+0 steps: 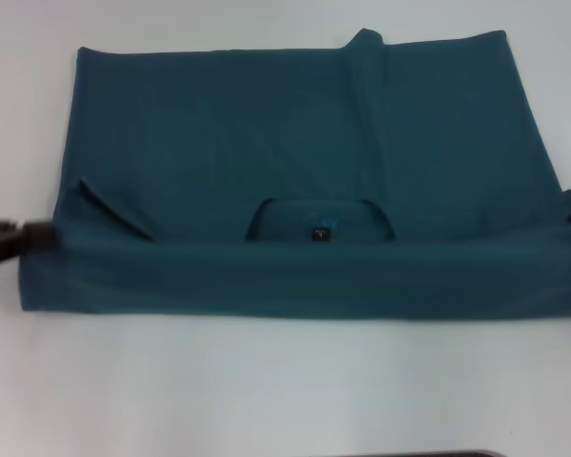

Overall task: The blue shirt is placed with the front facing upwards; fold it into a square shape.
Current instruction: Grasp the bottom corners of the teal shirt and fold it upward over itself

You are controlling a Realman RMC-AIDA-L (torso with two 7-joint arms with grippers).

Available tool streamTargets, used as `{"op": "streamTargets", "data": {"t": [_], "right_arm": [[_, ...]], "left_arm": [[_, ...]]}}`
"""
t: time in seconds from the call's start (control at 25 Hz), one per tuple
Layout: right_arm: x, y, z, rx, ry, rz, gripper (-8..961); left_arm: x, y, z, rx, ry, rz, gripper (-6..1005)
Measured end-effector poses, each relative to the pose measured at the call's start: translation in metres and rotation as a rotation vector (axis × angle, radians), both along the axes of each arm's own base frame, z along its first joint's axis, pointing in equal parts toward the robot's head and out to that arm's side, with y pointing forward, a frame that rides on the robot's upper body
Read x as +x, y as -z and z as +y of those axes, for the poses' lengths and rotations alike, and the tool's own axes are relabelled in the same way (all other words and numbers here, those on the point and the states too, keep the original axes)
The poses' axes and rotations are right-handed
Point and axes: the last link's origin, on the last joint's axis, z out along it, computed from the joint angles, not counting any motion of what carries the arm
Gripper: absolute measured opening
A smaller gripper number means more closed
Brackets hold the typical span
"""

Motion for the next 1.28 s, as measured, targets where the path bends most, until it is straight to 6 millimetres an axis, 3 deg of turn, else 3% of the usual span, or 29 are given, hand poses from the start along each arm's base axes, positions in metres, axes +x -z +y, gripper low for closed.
{"op": "streamTargets", "data": {"t": [0.12,0.16,0.56,0.84,1.28], "right_arm": [[-0.005,0.002,0.024,0.031,-0.004,-0.017,36],[-0.008,0.003,0.032,0.039,-0.006,-0.021,37],[-0.026,0.026,0.104,0.131,0.034,-0.088,37],[-0.040,0.038,0.141,0.182,0.037,-0.146,37],[-0.050,0.036,0.170,0.258,0.067,-0.196,37]], "left_arm": [[0.013,0.005,0.034,0.032,0.020,0.015,33],[0.013,0.005,0.034,0.032,0.020,0.015,33],[0.040,0.015,0.112,0.174,0.021,0.108,33],[0.047,0.025,0.143,0.252,-0.002,0.181,33],[0.052,0.034,0.168,0.334,-0.030,0.254,34]]}}
